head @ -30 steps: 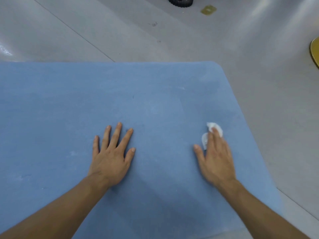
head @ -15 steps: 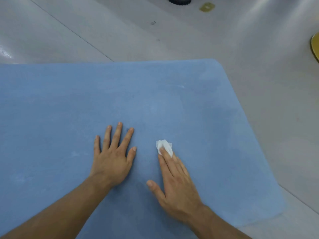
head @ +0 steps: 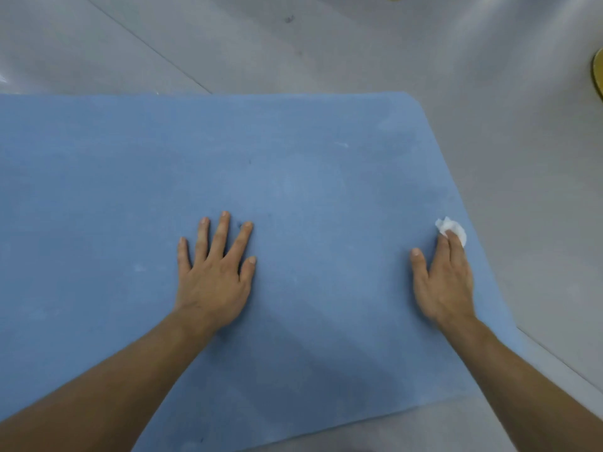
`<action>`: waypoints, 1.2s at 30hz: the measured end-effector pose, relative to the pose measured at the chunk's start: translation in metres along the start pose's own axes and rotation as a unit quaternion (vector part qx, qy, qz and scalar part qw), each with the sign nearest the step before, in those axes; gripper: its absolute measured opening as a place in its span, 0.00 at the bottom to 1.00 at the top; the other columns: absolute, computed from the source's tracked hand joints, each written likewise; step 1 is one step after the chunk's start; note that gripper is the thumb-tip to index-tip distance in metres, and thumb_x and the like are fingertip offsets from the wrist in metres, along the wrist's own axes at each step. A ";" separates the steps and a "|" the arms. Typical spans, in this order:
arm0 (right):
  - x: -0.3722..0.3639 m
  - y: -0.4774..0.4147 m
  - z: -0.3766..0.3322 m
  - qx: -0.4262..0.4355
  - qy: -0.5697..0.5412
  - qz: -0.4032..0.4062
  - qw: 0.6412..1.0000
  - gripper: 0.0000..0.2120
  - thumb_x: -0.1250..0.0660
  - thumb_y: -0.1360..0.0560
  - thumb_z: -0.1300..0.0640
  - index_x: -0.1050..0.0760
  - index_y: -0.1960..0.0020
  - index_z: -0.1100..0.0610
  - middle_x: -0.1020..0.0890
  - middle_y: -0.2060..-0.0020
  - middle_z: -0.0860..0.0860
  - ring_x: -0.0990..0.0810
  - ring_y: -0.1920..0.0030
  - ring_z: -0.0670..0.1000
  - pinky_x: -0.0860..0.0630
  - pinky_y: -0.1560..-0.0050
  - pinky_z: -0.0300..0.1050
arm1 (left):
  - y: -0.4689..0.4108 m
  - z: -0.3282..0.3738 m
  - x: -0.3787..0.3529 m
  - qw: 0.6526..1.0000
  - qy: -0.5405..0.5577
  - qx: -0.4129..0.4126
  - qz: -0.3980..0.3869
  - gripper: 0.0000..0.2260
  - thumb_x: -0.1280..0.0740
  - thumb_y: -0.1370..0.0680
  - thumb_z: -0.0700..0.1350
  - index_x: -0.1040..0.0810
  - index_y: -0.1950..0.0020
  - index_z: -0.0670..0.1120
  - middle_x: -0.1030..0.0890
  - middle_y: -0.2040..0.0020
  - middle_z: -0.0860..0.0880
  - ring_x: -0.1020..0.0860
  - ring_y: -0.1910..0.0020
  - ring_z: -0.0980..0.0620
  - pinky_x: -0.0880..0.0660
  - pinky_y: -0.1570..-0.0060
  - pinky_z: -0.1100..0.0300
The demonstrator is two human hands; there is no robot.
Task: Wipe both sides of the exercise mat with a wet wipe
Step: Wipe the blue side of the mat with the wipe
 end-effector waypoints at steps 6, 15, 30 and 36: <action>-0.033 0.079 -0.091 0.215 -0.017 -0.053 0.975 0.38 0.47 0.17 0.40 0.48 0.16 0.62 0.46 0.16 0.55 0.49 0.16 0.54 0.46 0.18 0.54 | 0.007 0.004 -0.005 1.000 -0.007 0.000 0.006 0.30 0.60 0.20 0.62 0.52 0.16 0.62 0.57 0.15 0.54 0.60 0.17 0.48 0.61 0.21 0.40; -0.041 0.122 -0.109 0.281 0.022 -0.051 0.958 0.33 0.45 0.16 0.44 0.44 0.16 0.60 0.45 0.16 0.51 0.46 0.17 0.50 0.42 0.20 0.51 | 0.021 0.008 -0.005 1.000 -0.002 -0.007 -0.011 0.32 0.61 0.21 0.64 0.53 0.16 0.62 0.60 0.15 0.56 0.62 0.17 0.50 0.63 0.21 0.41; -0.035 0.126 -0.087 0.205 0.012 -0.047 0.978 0.35 0.47 0.16 0.42 0.43 0.17 0.63 0.45 0.16 0.55 0.47 0.16 0.55 0.46 0.19 0.52 | 0.028 0.011 -0.009 1.000 0.023 -0.002 0.017 0.30 0.55 0.20 0.63 0.47 0.16 0.62 0.55 0.15 0.56 0.59 0.17 0.50 0.63 0.21 0.43; -0.045 0.186 -0.137 0.348 0.025 -0.111 0.931 0.33 0.45 0.15 0.43 0.44 0.16 0.58 0.48 0.15 0.52 0.48 0.16 0.51 0.45 0.19 0.49 | 0.030 0.011 -0.008 1.000 0.017 -0.005 0.018 0.31 0.57 0.20 0.64 0.47 0.16 0.61 0.54 0.15 0.55 0.58 0.16 0.49 0.60 0.21 0.42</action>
Point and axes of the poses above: each hand's wrist, its own y-axis away from the middle knuckle, its own x-axis out of the back of the hand, z = x × y, the point moved 5 cm from there along -y, towards the middle knuckle
